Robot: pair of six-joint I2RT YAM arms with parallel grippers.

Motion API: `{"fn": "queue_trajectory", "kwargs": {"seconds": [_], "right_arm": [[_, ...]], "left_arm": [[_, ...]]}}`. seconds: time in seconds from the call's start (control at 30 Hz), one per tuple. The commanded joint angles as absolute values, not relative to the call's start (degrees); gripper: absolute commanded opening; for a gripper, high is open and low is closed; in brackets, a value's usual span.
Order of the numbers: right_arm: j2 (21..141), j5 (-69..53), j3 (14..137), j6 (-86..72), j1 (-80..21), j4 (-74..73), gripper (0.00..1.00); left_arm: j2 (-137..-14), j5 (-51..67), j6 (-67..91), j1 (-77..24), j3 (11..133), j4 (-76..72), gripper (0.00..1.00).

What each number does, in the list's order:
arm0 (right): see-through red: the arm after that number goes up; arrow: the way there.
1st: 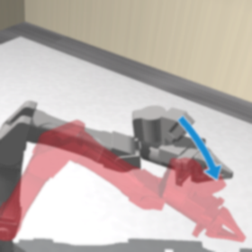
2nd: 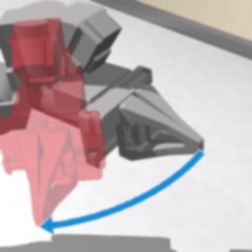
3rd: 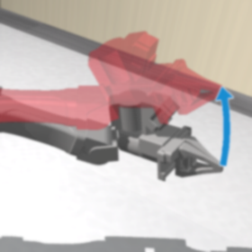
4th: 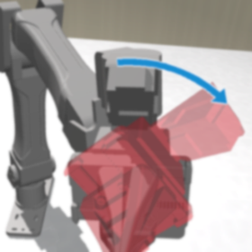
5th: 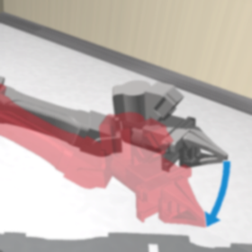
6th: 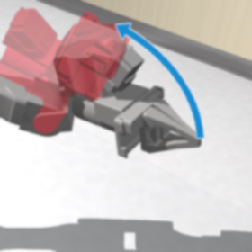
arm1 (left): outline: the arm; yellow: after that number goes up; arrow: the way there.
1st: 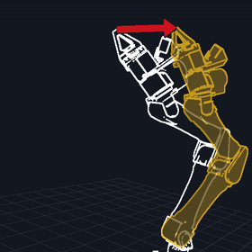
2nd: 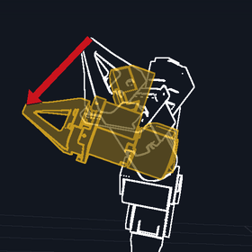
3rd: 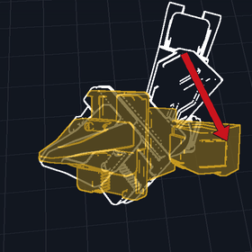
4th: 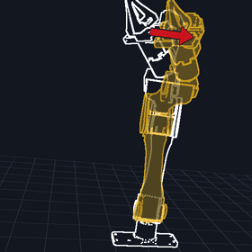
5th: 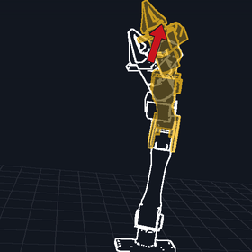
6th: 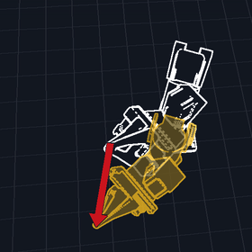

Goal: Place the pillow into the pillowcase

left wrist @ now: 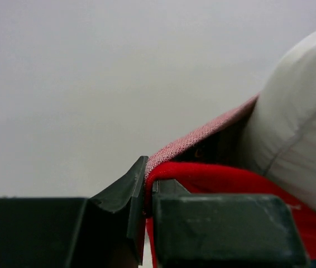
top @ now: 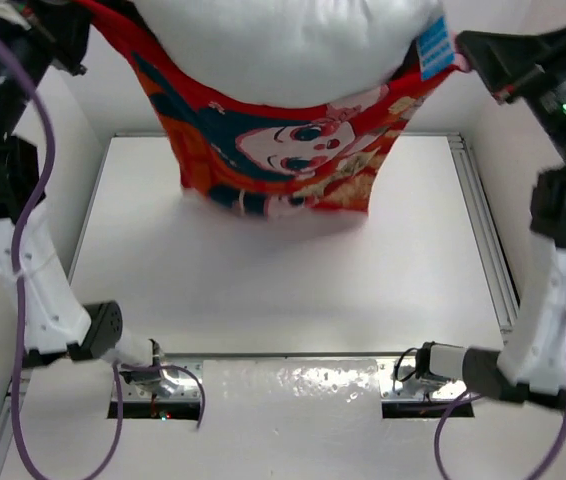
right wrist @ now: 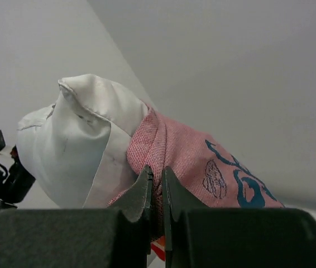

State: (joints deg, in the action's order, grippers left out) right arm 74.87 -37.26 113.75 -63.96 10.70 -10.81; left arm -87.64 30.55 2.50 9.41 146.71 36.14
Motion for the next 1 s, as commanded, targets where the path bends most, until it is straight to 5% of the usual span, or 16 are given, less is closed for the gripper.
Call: {"fn": "queue_trajectory", "kwargs": {"seconds": [0.0,0.2,0.33,0.97], "right_arm": [[71.44,-29.09,112.77,-62.13,13.1,0.27,0.0],[84.65,-35.53,132.37,-68.12,15.9,-8.8,0.0],[73.22,-31.81,107.33,-70.83,15.65,7.64,0.0],[67.94,-34.28,92.99,-58.53,15.64,-9.14,0.0]], "left_arm": [[-82.02,29.44,5.97,12.22,138.07,22.43,0.0],[-82.45,28.56,6.34,16.78,141.85,20.92,0.0],[-81.39,31.2,4.39,17.4,136.51,21.79,0.0],[-81.65,38.4,9.49,24.87,126.04,28.83,0.0]]}}
